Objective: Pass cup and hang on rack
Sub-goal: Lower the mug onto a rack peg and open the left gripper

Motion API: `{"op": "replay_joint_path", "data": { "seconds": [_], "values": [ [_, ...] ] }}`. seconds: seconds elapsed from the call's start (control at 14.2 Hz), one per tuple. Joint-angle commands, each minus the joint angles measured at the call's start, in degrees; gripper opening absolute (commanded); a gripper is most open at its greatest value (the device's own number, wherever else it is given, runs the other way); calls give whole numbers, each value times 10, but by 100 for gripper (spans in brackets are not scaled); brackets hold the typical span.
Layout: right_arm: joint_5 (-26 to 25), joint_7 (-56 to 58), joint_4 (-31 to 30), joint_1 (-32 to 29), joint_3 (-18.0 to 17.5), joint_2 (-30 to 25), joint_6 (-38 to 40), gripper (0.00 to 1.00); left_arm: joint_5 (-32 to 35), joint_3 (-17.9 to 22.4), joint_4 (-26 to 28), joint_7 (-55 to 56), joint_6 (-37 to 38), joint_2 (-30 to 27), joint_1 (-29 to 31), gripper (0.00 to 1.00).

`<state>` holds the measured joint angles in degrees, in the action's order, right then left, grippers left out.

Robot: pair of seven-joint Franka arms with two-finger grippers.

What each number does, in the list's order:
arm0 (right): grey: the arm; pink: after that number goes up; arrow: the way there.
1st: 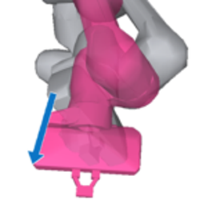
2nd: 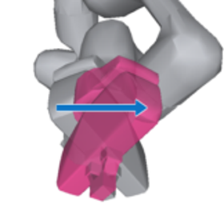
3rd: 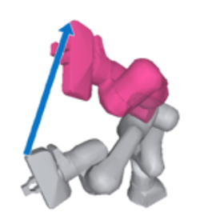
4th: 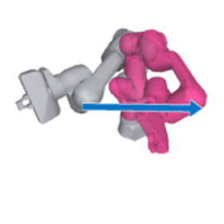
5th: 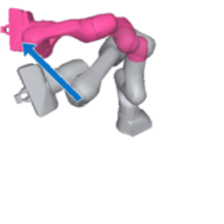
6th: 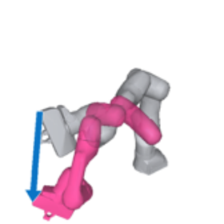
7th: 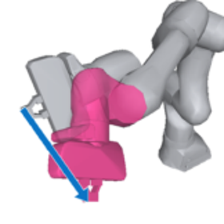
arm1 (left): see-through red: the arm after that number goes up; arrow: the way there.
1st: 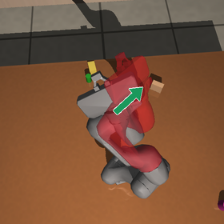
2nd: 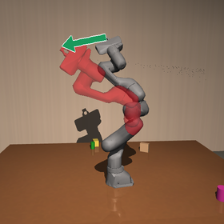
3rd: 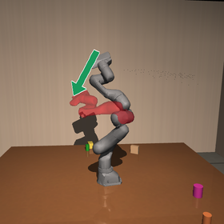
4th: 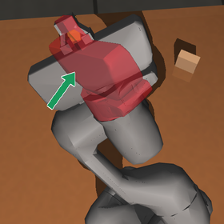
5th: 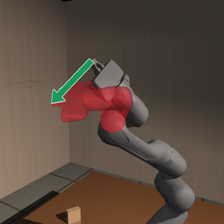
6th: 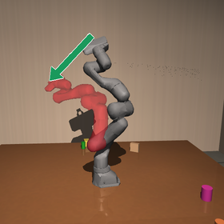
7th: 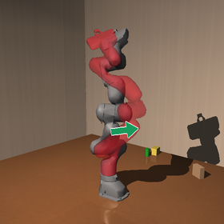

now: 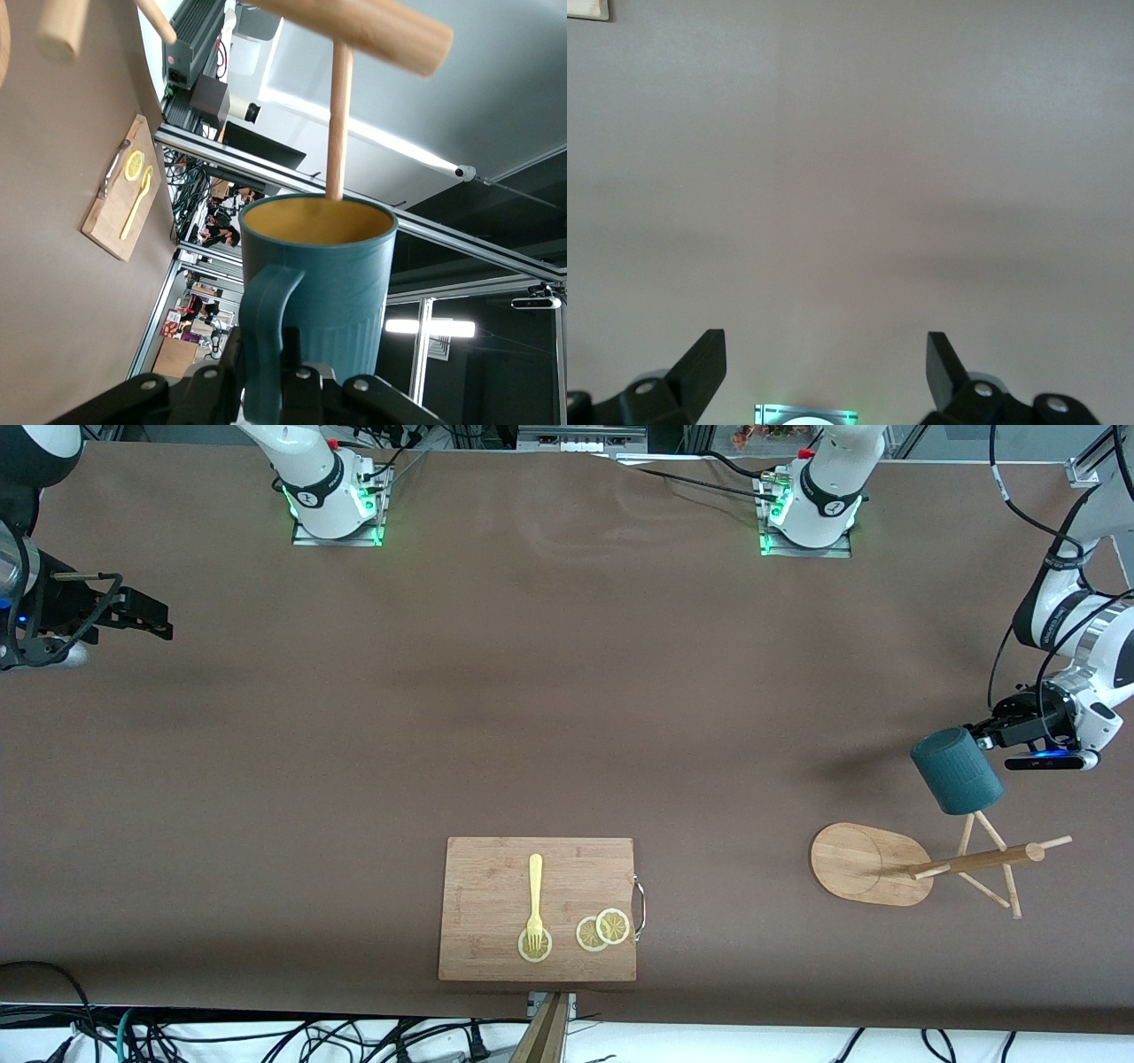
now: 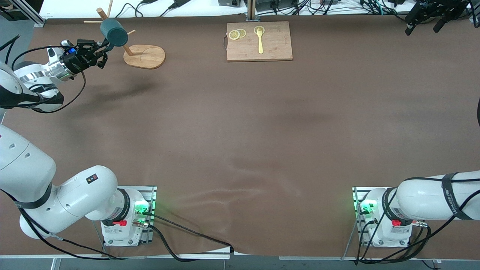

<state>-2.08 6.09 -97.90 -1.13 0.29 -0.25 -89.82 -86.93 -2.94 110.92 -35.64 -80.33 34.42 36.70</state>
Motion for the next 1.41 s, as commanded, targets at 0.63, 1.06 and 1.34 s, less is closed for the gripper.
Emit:
{"op": "replay_joint_path", "data": {
  "seconds": [0.63, 1.06, 1.34],
  "values": [
    [9, 8, 0, -4, -2, -4, 5, 100, -44, -1, -105, 42, 5, 83, -4, 0],
    [9, 8, 0, -4, -2, -5, 6, 100, -46, 0, -142, 94, 4, 111, -4, 0],
    [9, 8, 0, -4, -2, -4, 6, 100, -46, 0, -147, 87, 4, 129, -4, 0]
  ]
}}
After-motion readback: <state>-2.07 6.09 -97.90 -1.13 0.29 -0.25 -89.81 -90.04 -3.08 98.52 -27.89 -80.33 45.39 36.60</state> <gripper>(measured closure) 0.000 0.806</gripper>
